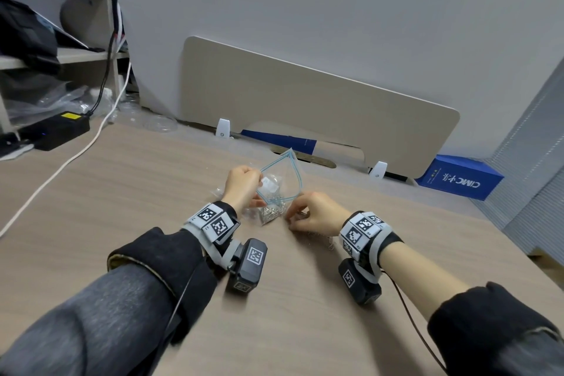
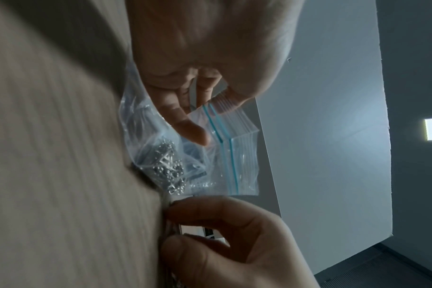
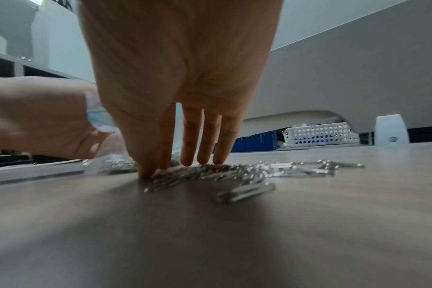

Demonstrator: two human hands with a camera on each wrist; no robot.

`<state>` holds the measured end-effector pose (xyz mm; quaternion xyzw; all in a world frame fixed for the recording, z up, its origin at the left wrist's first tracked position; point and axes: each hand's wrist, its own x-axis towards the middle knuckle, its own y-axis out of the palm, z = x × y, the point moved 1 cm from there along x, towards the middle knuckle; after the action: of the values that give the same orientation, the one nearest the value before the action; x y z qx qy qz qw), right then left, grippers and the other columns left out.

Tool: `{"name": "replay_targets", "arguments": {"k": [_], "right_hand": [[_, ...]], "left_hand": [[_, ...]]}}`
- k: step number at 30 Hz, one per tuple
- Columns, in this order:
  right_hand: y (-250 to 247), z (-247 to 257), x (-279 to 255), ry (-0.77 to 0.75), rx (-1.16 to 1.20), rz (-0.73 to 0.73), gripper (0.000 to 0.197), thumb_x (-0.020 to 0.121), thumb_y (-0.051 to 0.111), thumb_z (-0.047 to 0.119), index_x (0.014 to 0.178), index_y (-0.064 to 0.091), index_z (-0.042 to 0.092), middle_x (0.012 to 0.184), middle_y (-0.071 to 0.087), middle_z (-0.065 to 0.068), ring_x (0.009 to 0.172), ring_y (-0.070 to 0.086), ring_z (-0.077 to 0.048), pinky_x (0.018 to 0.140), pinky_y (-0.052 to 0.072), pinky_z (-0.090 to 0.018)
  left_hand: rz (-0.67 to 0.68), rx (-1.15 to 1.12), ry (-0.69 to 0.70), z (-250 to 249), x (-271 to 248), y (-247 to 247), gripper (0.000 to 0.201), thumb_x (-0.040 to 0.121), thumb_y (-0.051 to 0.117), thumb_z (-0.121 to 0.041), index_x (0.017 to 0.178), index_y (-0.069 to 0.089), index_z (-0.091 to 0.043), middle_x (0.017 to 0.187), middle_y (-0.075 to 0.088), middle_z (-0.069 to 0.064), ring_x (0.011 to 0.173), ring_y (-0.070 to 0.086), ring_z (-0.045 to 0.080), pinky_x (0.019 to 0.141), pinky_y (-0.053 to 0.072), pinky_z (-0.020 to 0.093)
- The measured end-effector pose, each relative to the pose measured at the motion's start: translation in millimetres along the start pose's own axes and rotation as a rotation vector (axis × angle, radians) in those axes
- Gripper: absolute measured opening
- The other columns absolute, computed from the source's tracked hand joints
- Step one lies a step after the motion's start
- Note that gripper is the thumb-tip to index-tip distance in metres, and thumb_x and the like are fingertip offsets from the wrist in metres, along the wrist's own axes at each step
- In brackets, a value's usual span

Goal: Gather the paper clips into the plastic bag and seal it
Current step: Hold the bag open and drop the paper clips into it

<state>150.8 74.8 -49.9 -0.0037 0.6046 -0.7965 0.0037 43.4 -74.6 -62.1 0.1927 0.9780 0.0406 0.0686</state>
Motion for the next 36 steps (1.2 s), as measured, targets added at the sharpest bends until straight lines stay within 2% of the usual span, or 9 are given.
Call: {"name": "replay_targets", "arguments": {"k": [8,11,14,18,23,26,29,32,36], "right_hand": [[-9,-15,-16,0.094,-0.005,0.057,0.011,0.079,0.072,0.011,0.089,0.076,0.007,0.091,0.074,-0.007,0.085,0.068,-0.020,0.081,0.055,-0.031],[-21,-28,-25,0.224,0.150,-0.137,0.007,0.083,0.067,0.010,0.085,0.073,0.012,0.086,0.073,-0.006,0.080,0.067,-0.022,0.075,0.055,-0.030],[-32,-46,-30,0.452,0.154,-0.302,0.022,0.089,0.051,0.000,0.098,0.070,0.007,0.090,0.067,-0.006,0.064,0.057,-0.010,0.062,0.046,-0.021],[-26,-53,-35,0.717,0.069,-0.069,0.020,0.088,0.056,0.004,0.104,0.067,0.000,0.086,0.065,-0.012,0.075,0.060,-0.024,0.063,0.047,-0.027],[-17,-49,-30,0.629,0.096,-0.054,0.020,0.086,0.059,0.002,0.099,0.074,0.005,0.097,0.072,-0.013,0.087,0.064,-0.024,0.072,0.046,-0.026],[-20,-47,-28,0.564,0.029,-0.029,0.021,0.088,0.063,0.012,0.106,0.071,0.007,0.108,0.071,-0.012,0.095,0.064,-0.024,0.077,0.045,-0.025],[-24,-44,-31,0.521,-0.052,-0.016,0.049,0.087,0.066,0.035,0.127,0.057,0.008,0.123,0.062,-0.011,0.112,0.059,-0.026,0.090,0.046,-0.029],[-22,-39,-35,0.478,-0.078,0.149,0.079,0.077,0.070,0.057,0.140,0.044,0.016,0.134,0.053,-0.006,0.124,0.052,-0.023,0.101,0.042,-0.031],[-18,-33,-35,0.393,-0.110,0.188,0.074,0.071,0.078,0.053,0.132,0.056,0.018,0.126,0.059,-0.004,0.115,0.057,-0.021,0.098,0.045,-0.030]], "left_hand": [[0.025,0.026,-0.010,1,-1,2,0.016,0.092,0.046,-0.010,0.100,0.058,-0.005,0.101,0.057,0.015,0.054,0.050,0.019,0.045,0.052,0.027],[0.031,0.020,-0.006,1,-4,4,0.017,0.092,0.046,-0.010,0.102,0.059,-0.003,0.100,0.057,0.014,0.051,0.048,0.018,0.046,0.052,0.028],[0.058,0.005,-0.004,2,-8,6,0.011,0.092,0.047,-0.010,0.092,0.058,-0.008,0.097,0.056,0.012,0.050,0.047,0.016,0.048,0.054,0.029],[0.088,-0.013,-0.012,2,-10,9,0.008,0.092,0.049,-0.009,0.091,0.056,-0.008,0.092,0.054,0.010,0.048,0.047,0.016,0.052,0.054,0.032],[0.091,-0.017,-0.007,2,-10,8,0.007,0.093,0.049,-0.009,0.092,0.056,-0.007,0.092,0.054,0.010,0.048,0.048,0.015,0.051,0.054,0.031],[0.094,-0.015,-0.006,2,-10,8,0.008,0.092,0.050,-0.009,0.094,0.056,-0.005,0.092,0.055,0.010,0.044,0.049,0.013,0.050,0.055,0.031],[0.090,-0.010,-0.009,2,-9,9,0.007,0.090,0.051,-0.008,0.093,0.056,-0.005,0.089,0.054,0.010,0.040,0.047,0.013,0.046,0.054,0.028],[0.095,-0.002,-0.011,2,-9,9,0.009,0.089,0.052,-0.008,0.095,0.057,-0.004,0.089,0.055,0.010,0.038,0.048,0.013,0.044,0.053,0.028],[0.103,0.001,-0.009,3,-9,8,0.011,0.088,0.053,-0.008,0.097,0.058,-0.003,0.090,0.055,0.010,0.044,0.048,0.016,0.047,0.054,0.029]]}}
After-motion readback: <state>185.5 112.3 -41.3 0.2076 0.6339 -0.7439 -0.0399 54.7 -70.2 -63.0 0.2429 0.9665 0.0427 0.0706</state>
